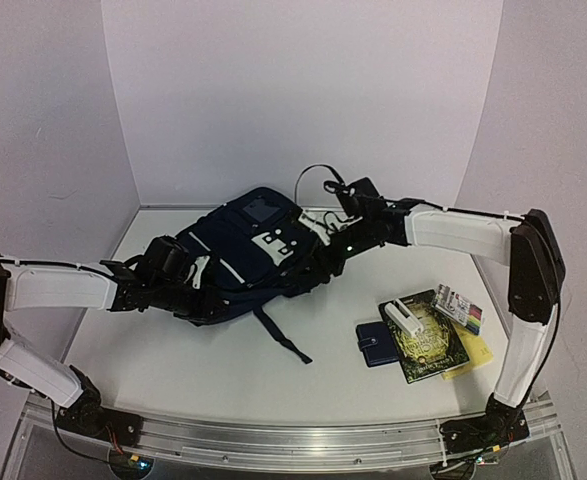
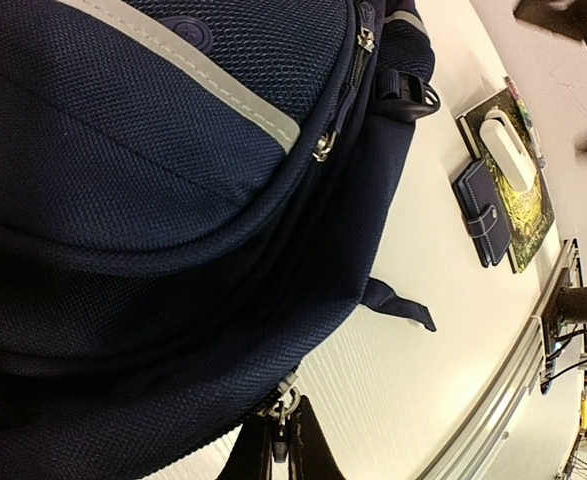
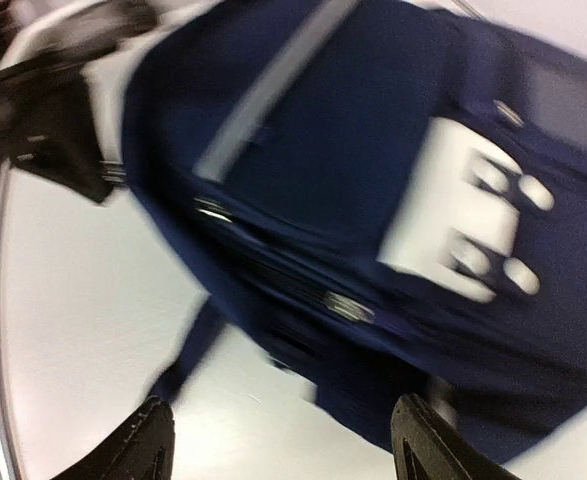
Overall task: Pack the student bag
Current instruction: Zip the student bag at the center of the board.
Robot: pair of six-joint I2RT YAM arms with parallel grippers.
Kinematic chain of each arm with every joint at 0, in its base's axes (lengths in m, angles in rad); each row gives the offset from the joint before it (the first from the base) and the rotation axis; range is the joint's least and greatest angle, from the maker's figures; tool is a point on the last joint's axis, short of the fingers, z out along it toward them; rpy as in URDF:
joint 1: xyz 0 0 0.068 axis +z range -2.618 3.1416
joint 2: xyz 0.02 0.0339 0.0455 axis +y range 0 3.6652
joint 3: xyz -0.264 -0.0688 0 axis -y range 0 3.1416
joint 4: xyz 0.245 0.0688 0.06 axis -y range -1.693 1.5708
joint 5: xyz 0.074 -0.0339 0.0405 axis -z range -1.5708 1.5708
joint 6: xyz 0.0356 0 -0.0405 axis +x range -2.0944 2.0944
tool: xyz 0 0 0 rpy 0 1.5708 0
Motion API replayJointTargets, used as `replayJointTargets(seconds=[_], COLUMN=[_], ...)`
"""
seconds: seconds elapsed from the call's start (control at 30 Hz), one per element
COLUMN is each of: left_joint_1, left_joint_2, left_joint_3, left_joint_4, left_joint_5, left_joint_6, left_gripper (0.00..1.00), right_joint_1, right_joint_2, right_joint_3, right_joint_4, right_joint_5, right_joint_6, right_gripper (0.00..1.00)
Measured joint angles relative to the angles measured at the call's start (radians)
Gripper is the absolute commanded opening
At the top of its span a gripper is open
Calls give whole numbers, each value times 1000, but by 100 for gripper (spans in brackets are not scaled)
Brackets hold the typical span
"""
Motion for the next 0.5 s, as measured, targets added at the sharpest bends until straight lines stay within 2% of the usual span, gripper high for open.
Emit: replayJointTargets(seconds=[0.2, 0.5], left_joint_1=[0, 0], left_joint_2=[4, 5], left_joint_3=[13, 13], left_joint_4=[-16, -16], left_joint_5=[22, 34], left_joint_6=[-3, -19], left_gripper=[0, 0], right_joint_1=[162, 234], right_joint_2=[27, 192], right_joint_3=[-45, 18], right_joint_4=[120, 195], right_joint_5=[14, 161], right_joint_6=[-79, -171], right_gripper=[69, 66])
